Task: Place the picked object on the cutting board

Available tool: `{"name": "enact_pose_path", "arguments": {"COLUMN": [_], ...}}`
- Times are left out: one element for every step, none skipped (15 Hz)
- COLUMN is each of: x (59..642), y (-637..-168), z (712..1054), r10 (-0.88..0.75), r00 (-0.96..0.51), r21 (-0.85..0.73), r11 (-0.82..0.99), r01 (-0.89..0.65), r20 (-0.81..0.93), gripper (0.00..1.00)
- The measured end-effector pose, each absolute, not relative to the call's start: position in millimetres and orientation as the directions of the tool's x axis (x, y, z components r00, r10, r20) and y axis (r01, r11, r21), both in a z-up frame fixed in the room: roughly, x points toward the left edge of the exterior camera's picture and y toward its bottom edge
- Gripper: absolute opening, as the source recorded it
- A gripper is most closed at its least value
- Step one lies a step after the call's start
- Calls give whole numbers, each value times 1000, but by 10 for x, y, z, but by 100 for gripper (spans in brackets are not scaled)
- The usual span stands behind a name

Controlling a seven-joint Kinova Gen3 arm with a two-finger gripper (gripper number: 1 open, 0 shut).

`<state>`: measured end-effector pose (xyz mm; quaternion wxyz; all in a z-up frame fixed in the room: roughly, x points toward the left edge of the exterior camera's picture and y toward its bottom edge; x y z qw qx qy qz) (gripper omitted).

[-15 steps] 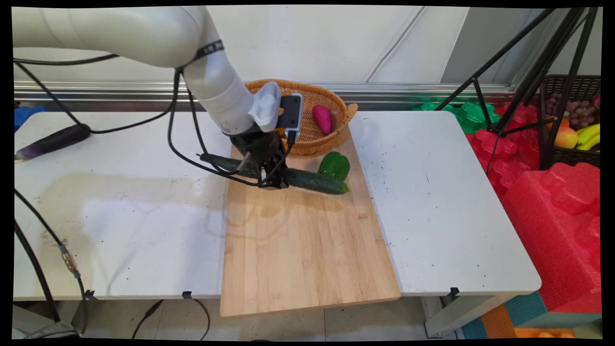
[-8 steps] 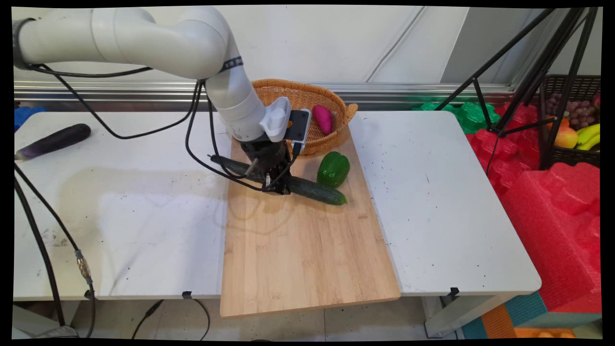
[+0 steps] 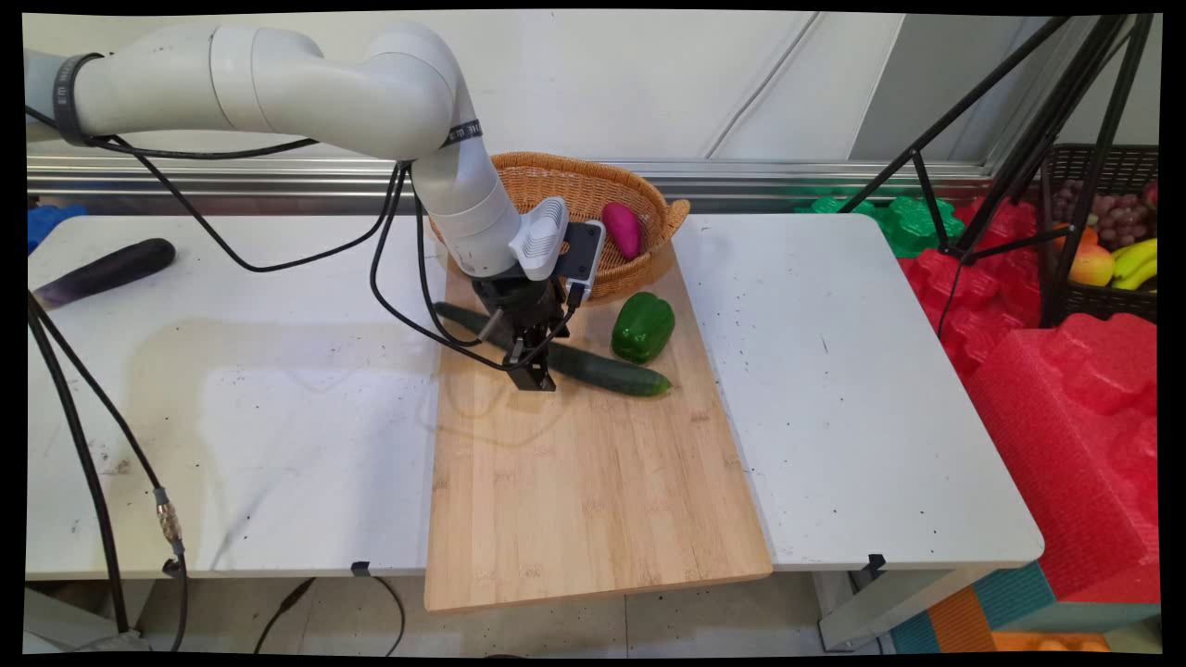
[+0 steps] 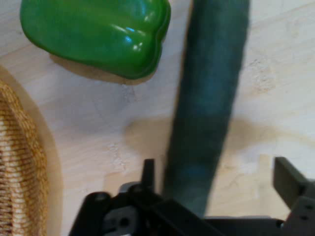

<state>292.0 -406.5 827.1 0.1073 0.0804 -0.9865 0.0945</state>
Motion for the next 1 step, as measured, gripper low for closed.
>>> {"name": "enact_pose_path", "arguments": {"x": [2920], "y": [-4066], "z": [8272], "r10": [-139], "r00": [-964], "r21": [-170], "r11": [969], "r01": [-180], "r20": [227], "gripper": [100]}}
